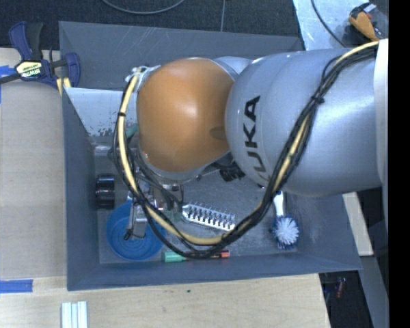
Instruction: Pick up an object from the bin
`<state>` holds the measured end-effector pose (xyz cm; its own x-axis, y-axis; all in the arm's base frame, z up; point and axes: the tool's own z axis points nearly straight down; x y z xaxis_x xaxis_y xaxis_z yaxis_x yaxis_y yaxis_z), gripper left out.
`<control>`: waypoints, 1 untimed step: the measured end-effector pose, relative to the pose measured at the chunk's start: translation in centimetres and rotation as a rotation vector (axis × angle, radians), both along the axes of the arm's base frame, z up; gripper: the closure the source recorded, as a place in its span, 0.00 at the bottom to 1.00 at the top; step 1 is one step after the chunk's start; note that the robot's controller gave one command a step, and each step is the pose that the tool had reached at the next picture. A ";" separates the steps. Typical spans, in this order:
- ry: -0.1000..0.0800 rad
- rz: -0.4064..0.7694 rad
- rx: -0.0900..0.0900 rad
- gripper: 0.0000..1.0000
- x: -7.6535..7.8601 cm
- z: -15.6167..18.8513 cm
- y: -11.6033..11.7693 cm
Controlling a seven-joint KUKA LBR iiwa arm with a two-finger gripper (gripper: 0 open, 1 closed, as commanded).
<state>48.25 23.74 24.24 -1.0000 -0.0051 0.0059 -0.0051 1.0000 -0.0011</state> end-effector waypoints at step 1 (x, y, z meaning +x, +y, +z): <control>-0.008 -0.007 0.003 0.00 0.2 0.5 -0.2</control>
Offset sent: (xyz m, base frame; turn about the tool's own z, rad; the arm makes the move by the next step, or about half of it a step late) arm 0.0402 -0.0313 -0.1724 -0.4892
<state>48.46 23.56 24.72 -1.0000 0.0016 -0.0022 0.0016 1.0000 0.0014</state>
